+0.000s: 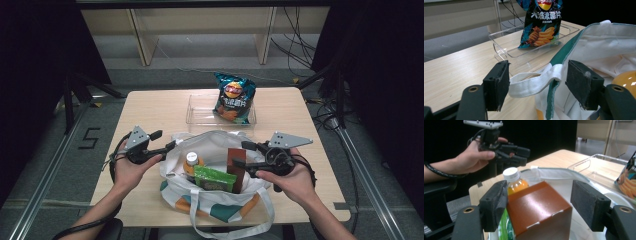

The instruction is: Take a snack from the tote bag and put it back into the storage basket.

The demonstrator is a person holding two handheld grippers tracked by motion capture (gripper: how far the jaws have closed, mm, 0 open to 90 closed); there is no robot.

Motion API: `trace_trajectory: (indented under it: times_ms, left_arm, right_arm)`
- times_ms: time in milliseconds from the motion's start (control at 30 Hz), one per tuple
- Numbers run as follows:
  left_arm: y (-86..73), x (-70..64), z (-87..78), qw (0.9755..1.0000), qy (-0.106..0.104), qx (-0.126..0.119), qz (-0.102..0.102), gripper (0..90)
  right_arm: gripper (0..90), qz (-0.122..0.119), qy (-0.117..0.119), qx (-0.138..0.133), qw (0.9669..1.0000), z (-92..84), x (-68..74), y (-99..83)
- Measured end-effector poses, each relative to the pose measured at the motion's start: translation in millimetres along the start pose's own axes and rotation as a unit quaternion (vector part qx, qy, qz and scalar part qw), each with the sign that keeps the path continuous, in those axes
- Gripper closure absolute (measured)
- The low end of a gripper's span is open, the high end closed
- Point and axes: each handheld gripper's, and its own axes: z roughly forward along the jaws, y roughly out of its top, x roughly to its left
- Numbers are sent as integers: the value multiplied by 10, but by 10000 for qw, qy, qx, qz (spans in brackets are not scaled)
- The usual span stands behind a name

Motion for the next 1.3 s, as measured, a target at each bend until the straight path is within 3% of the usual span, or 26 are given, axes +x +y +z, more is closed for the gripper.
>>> trace_trajectory:
  times_ms: [33,233,267,333,367,400,500,533,733,900,1133,1200,1300]
  left_arm:
    - [1,-1,0,10000,0,-2,2,343]
    - [1,0,-1,10000,5,-1,0,343]
    - [1,1,0,10000,0,4,3,343]
    - [2,0,1,10000,-4,4,12,343]
    - [2,-1,0,10000,-4,4,5,343]
    - [2,0,1,10000,-6,3,7,343]
    - [0,1,2,10000,-4,10,-1,343]
    - [1,3,1,10000,-6,10,21,343]
    - [2,-1,0,10000,-3,4,3,343]
    - [2,2,3,10000,-10,8,19,343]
    - [-1,1,4,10000,-14,10,14,343]
    - [-1,0,4,10000,-15,11,10,343]
    - [1,-1,3,10000,-16,-4,10,343]
  right_arm:
    - [303,92,55,49,9999,1,16,-12]
    - [297,-54,66,-27,10000,19,4,-17]
    - [295,104,110,86,9998,14,30,-20]
    - [288,-33,43,91,9999,34,24,-30]
    - [283,-284,108,160,9994,47,5,-32]
    - [280,-323,83,112,9994,61,1,-41]
    - [274,-126,182,275,9994,79,22,-63]
    - [273,-266,203,261,9991,92,4,-62]
    - [269,-245,236,292,9990,148,28,-90]
    - [265,-416,186,318,9985,176,15,-103]
    - [264,-454,283,278,9982,218,21,-105]
    - [267,-487,139,275,9983,218,30,-104]
    - [296,-526,202,326,9979,218,30,-104]
